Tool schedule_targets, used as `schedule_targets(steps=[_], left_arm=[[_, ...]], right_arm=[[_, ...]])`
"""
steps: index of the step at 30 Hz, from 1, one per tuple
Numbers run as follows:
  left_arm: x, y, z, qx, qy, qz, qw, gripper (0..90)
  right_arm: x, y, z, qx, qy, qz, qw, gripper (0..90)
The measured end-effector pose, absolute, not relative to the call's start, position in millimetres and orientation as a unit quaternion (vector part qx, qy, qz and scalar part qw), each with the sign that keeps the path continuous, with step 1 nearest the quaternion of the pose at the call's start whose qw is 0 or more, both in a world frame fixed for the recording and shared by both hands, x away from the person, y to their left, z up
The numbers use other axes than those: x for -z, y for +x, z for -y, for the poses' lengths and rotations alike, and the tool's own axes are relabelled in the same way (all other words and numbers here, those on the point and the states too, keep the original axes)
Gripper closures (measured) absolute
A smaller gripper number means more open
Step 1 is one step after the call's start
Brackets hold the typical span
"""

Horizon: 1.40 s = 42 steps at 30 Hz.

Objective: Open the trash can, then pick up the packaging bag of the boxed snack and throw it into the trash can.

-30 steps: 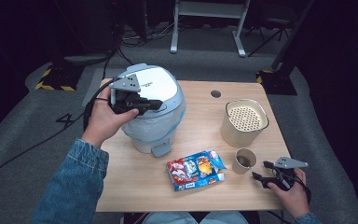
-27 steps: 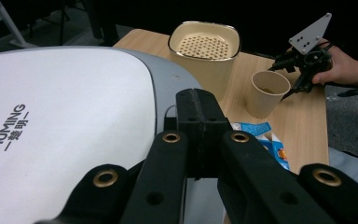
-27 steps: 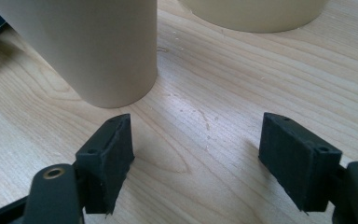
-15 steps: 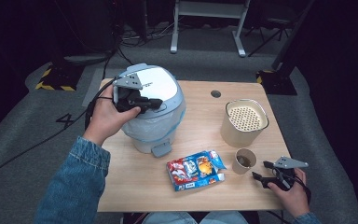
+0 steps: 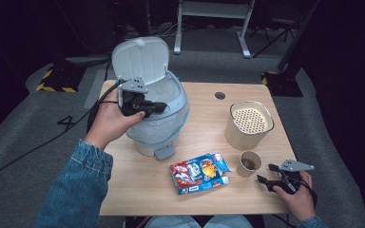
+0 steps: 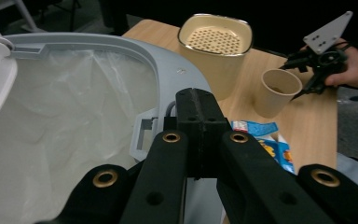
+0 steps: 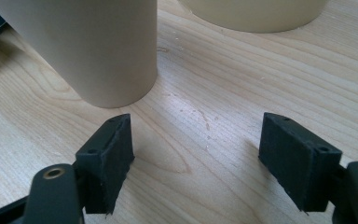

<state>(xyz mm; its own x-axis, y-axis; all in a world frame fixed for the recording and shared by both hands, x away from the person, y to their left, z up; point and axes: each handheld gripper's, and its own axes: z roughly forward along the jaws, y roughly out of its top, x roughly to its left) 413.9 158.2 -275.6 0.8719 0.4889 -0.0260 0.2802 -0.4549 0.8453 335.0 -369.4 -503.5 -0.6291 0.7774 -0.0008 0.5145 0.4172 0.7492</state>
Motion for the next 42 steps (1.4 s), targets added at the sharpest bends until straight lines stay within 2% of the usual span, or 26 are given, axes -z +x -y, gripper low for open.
schedule_targets(steps=[7, 8, 9, 14, 18, 20, 27, 33, 42], left_arm=[[277, 412, -160, -0.118, 0.836, -0.234, 0.482, 90.0], [278, 412, -160, -0.118, 0.829, -0.242, 0.49, 83.1], [279, 411, -160, -0.129, 0.824, -0.245, 0.495, 67.5], [282, 399, -160, -0.125, 0.812, -0.238, 0.518, 50.0], [282, 382, -163, -0.123, 0.808, -0.228, 0.53, 43.4], [285, 367, -166, -0.124, 0.81, -0.225, 0.527, 42.3], [304, 335, -173, -0.116, 0.822, -0.222, 0.511, 37.5], [320, 321, -180, -0.126, 0.827, -0.233, 0.496, 35.1], [368, 308, -190, -0.122, 0.828, -0.259, 0.482, 33.8]], right_arm=[[504, 335, 369, -0.37, 0.392, -0.823, 0.177, 26.2], [504, 335, 369, -0.37, 0.392, -0.823, 0.177, 26.2], [503, 335, 369, -0.371, 0.392, -0.823, 0.177, 26.2], [503, 335, 370, -0.37, 0.391, -0.824, 0.177, 26.2], [503, 332, 370, -0.375, 0.39, -0.823, 0.172, 28.6], [501, 329, 370, -0.384, 0.387, -0.824, 0.156, 34.3], [487, 317, 366, -0.378, 0.378, -0.831, 0.154, 37.6], [476, 306, 360, -0.381, 0.372, -0.833, 0.152, 40.8], [453, 285, 345, -0.395, 0.346, -0.839, 0.144, 44.4]])
